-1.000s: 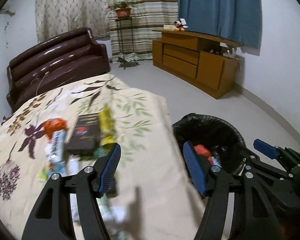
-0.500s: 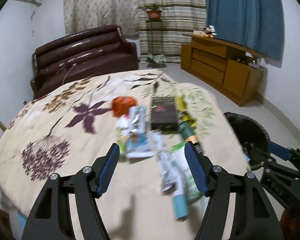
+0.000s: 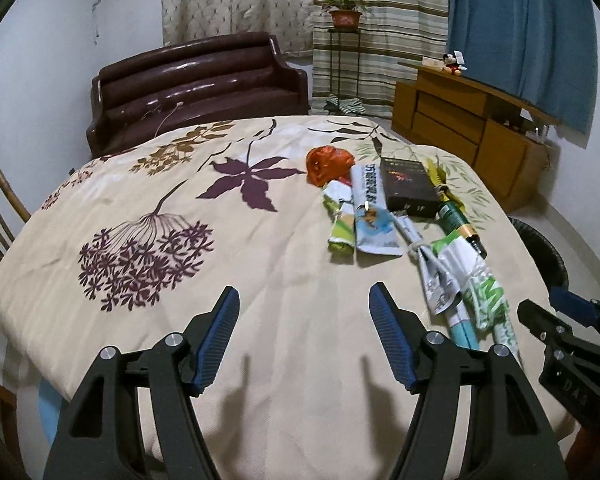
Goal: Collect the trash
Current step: 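Bring both grippers back over the table, then grasp the white toothpaste tube with the right gripper while the left gripper grasps the rolled paper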
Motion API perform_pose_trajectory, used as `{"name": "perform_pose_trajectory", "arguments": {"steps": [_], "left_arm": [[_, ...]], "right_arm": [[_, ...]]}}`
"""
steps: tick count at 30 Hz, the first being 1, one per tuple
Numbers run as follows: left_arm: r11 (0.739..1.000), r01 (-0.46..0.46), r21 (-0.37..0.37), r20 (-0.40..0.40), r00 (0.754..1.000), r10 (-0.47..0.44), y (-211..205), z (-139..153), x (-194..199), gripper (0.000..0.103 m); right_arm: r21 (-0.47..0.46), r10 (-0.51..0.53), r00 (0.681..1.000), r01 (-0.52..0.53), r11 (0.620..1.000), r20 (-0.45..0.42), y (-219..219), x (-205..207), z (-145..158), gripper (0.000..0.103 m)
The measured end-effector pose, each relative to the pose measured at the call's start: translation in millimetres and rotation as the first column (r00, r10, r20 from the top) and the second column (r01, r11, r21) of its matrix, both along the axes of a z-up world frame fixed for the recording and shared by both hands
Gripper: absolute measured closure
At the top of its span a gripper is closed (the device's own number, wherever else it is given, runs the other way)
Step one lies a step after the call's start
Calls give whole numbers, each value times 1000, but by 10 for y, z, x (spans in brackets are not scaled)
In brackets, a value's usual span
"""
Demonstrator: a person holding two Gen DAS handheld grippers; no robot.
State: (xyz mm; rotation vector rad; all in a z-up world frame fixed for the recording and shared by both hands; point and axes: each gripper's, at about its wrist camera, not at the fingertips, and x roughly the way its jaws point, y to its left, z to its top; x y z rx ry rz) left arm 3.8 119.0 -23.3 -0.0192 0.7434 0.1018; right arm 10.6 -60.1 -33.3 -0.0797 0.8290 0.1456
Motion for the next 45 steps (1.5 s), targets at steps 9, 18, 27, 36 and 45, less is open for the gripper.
{"name": "perform_pose_trajectory", "arguments": {"steps": [9,18,27,36,45], "left_arm": [[1000,5,-10,-3,1000,-5,0,-40,-68,37],[1000,18,-18,-14,1000,-19,-50,-80,-77,37],[999,26,-24,-22,999,-26,-96,-98,-66,37],[999,41,-31,-32,999,-42,-176,-117,-33,37],[996,70,-51,-32,997,-71,-298,-72,88,37]], "right_arm": [[-10,43,999,-43,999,-30,171,-83,-122,57],[-27,38,999,-39,999,-36,158,-72,-190,58],[-39,38,999,-39,998,-22,135,-71,-189,81],[-45,37,999,-38,998,-14,122,-55,-187,87],[-25,2,1000,-2,1000,1,-78,83,-130,87]]}}
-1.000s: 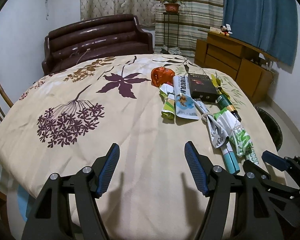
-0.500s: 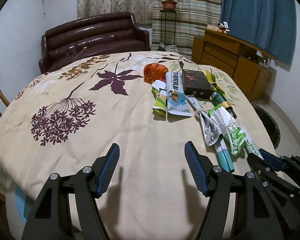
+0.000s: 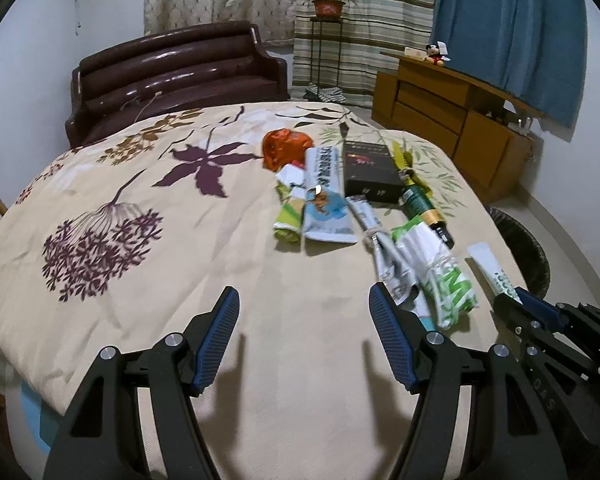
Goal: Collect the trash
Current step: 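Grasp the white toothpaste tube with the right gripper while the left gripper grasps the rolled paper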
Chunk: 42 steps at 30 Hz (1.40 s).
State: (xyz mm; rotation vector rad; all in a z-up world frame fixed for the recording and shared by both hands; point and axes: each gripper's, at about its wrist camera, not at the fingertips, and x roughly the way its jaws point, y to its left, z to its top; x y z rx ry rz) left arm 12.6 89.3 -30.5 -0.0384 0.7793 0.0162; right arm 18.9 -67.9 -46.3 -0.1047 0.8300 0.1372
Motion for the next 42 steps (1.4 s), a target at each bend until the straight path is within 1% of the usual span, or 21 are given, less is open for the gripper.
{"name": "perform_pose_trajectory", "arguments": {"steps": [8,12,19,22,28,30,33,34,36,37,38,40,41,42], "left_arm": [[999,36,8,-1,999,-36,-218,27,193,35],[999,48,22,-12,999,-48,-302,-12,286,35],[999,24,48,-51,998,-21,-218,-123,346,35],[999,11,42,-63,998,-9,-156,-144,360,35],[997,58,50,-54,997,-55,-249,-142,434,35],[996,77,46,-69,995,-74,-275,-159,467,36],[995,94,21,-88,992,-92,-261,-181,499,43],[995,98,14,-92,991,-96,-249,-183,503,48],[994,111,-1,-95,989,-110,-252,-189,500,54],[993,116,-5,-92,989,-116,-253,-188,493,59],[992,122,-5,-89,989,-122,-260,-187,487,62],[991,133,-1,-85,987,-133,-278,-187,474,73],[991,135,5,-84,987,-134,-285,-189,469,74],[990,138,7,-82,987,-136,-289,-191,463,78]], "right_arm": [[26,-19,1000,19,999,2,-150,137,14,87],[40,-21,1000,22,999,-6,-194,172,-15,87],[60,-18,1000,19,998,-13,-220,182,-6,86],[64,-16,1000,17,998,-15,-225,189,-8,86],[62,-16,1000,17,998,-14,-223,190,-8,86],[63,-16,1000,17,998,-15,-224,191,-9,86],[65,-17,1000,18,998,-19,-229,193,-13,86],[65,-17,1000,18,998,-20,-230,195,-18,86],[64,-15,1000,16,998,-22,-223,197,-29,86],[62,-14,1000,15,998,-22,-218,198,-35,86],[61,-13,1000,14,998,-21,-215,198,-39,86],[62,-14,1000,15,998,-21,-216,198,-41,86],[62,-14,1000,15,998,-22,-213,197,-39,86],[62,-13,1000,15,998,-21,-211,197,-40,86]]}}
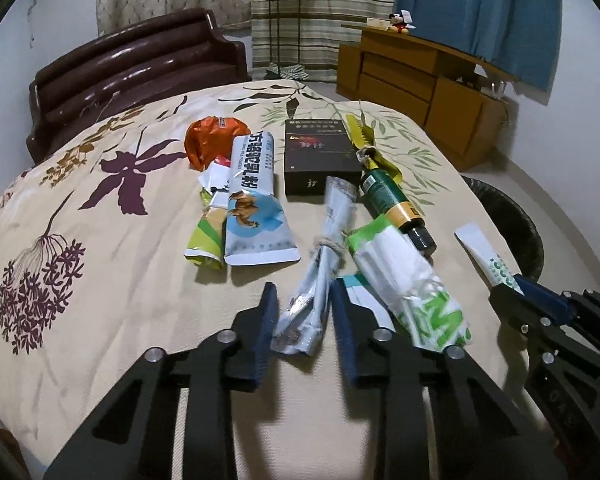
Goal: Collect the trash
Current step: 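Grasp the white toothpaste tube with the right gripper while the left gripper grasps the rolled paper, then carry both items over the bin and open both grippers to drop them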
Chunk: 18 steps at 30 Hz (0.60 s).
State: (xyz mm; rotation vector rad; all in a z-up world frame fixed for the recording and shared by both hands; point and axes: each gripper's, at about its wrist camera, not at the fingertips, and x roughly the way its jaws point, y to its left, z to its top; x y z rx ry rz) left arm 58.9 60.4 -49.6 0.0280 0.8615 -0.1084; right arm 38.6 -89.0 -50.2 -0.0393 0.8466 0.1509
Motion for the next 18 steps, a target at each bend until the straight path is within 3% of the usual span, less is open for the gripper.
{"name": "perform_pose_trajectory", "arguments": {"steps": [3,18], "left_arm": [[1000,18,-17,6,1000,-18,3,2,-13,82],[997,22,-74,49,999,-19,23,199,-212,82]], "right_arm": [[-2,1,1000,-1,1000,1,0,0,2,86],[-6,-9,999,9,1000,37,-45,-21,112,87]]}}
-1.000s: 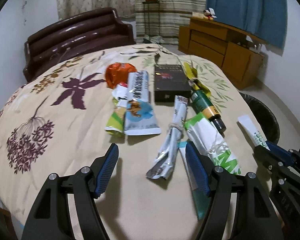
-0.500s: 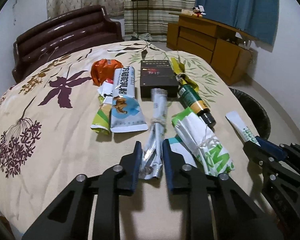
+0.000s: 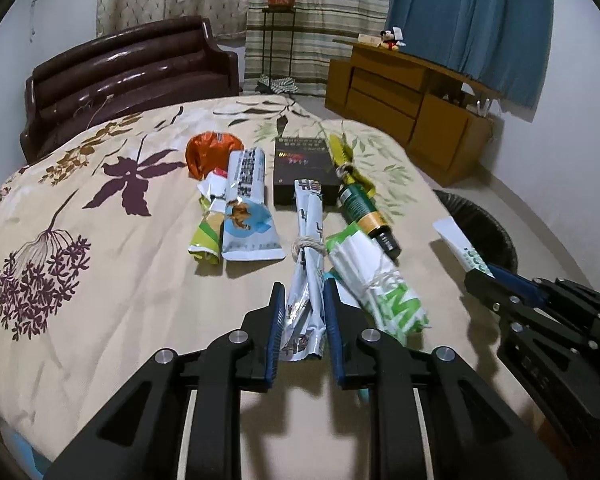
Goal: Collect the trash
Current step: 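Carry both items over the bin and open both grippers to drop them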
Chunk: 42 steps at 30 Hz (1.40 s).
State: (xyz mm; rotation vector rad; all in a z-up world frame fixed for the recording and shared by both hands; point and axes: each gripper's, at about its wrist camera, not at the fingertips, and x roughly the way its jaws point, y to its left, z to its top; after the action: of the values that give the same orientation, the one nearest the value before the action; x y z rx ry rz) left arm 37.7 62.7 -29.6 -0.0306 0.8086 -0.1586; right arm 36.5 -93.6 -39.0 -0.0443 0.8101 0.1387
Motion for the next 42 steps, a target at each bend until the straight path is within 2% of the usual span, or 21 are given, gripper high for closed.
{"name": "perform_pose_trajectory", "arguments": {"steps": [7,17,28,42], "left_arm": [[999,24,-27,63,998,-23,-157,219,-17,82],[996,88,-24,95,992,-85,-604,309,123,82],[991,131,9,92,987,-132,-1109,245,374,82],[986,151,75,45,987,-155,-1672,81,745,82]], "right_arm": [[-2,-44,998,44,999,34,-179,31,135,87],[-11,-153,985,154,988,84,-687,184,304,87],[-15,-226,971,228,974,79,-1140,352,248,87],[-7,-273,959,274,962,72,-1581,647,124,87]]}}
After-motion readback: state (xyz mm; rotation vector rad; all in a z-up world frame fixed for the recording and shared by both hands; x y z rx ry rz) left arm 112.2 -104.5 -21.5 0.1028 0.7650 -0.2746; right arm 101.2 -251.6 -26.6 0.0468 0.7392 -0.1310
